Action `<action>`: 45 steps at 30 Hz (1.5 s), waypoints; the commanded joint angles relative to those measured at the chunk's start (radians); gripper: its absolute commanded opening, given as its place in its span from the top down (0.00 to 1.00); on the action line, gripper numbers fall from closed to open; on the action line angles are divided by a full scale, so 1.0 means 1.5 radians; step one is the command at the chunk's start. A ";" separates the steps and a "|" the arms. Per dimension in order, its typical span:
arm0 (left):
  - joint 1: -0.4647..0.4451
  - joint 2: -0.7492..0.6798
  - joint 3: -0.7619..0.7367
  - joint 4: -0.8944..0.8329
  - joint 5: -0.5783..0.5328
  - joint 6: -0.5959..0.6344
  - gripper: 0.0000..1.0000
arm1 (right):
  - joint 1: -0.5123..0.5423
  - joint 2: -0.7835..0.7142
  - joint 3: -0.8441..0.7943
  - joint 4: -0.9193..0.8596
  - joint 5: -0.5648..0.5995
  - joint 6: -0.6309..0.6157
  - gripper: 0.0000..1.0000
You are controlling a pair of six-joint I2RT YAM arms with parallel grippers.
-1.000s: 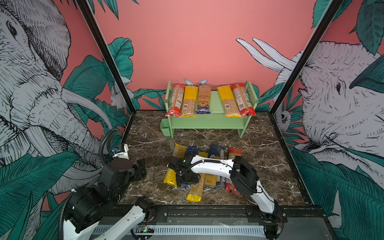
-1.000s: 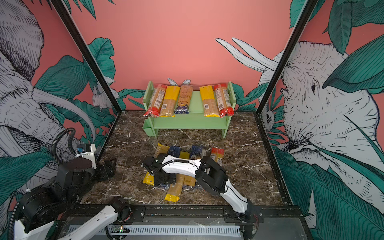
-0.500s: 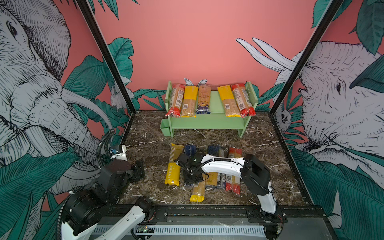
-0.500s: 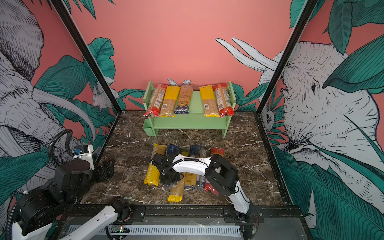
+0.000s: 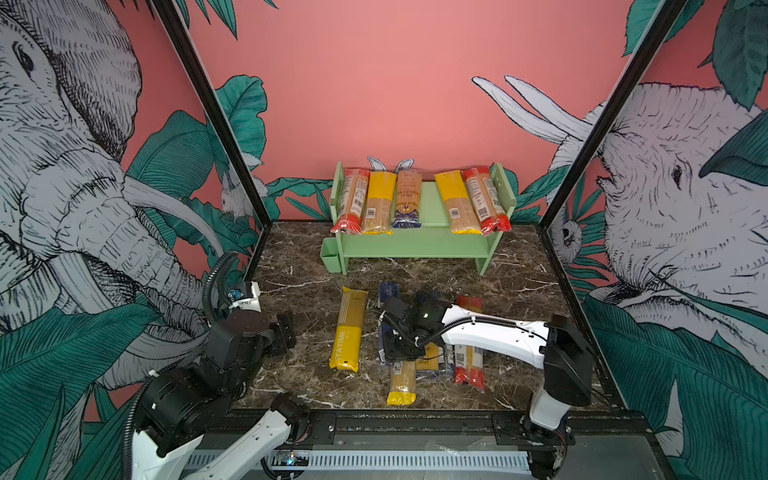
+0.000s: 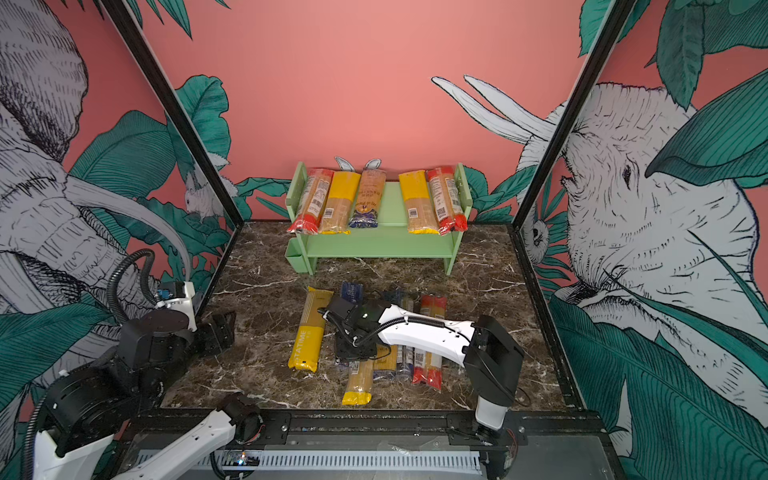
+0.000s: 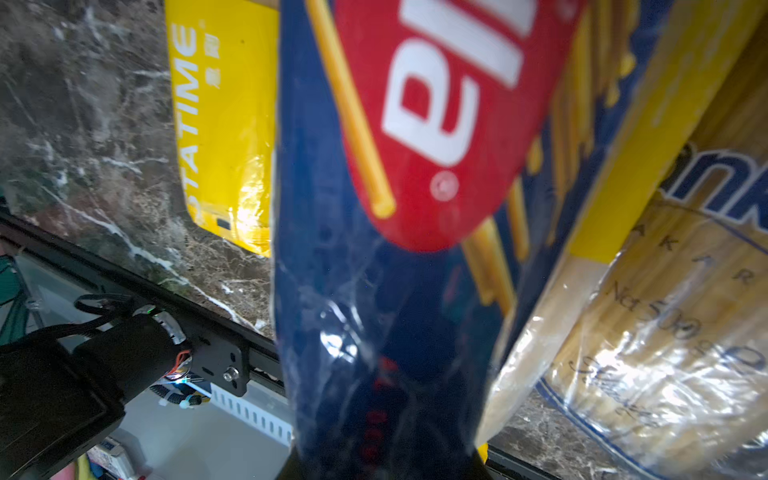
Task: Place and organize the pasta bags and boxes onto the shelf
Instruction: 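Close the right gripper on the blue Barilla pack on the table, then lift the Barilla pack with the right gripper toward the shelf's upper tier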
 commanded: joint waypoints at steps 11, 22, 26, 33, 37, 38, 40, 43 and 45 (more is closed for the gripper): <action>0.000 0.060 -0.002 0.052 0.016 0.010 0.24 | 0.001 -0.274 -0.121 -0.030 0.036 0.006 1.00; 0.000 0.175 0.012 0.174 0.102 0.044 0.04 | 0.004 -0.447 -0.109 -0.180 0.119 0.015 1.00; 0.000 0.223 0.034 0.202 0.115 0.047 0.03 | 0.004 -0.457 -0.046 -0.213 0.141 -0.005 1.00; 0.000 0.287 0.090 0.223 0.113 0.081 0.03 | -0.004 -0.414 0.133 -0.305 0.183 -0.070 1.00; 0.001 0.321 0.124 0.231 0.103 0.100 0.03 | -0.036 -0.372 0.224 -0.323 0.190 -0.111 1.00; 0.000 0.331 0.133 0.235 0.104 0.104 0.03 | -0.051 -0.361 0.246 -0.323 0.186 -0.122 1.00; 0.000 0.351 0.147 0.245 0.108 0.111 0.02 | -0.091 -0.333 0.284 -0.321 0.165 -0.146 1.00; 0.001 0.380 0.164 0.264 0.114 0.119 0.02 | -0.162 -0.283 0.344 -0.311 0.113 -0.189 1.00; 0.001 0.399 0.176 0.277 0.116 0.125 0.02 | -0.206 -0.232 0.402 -0.315 0.073 -0.220 1.00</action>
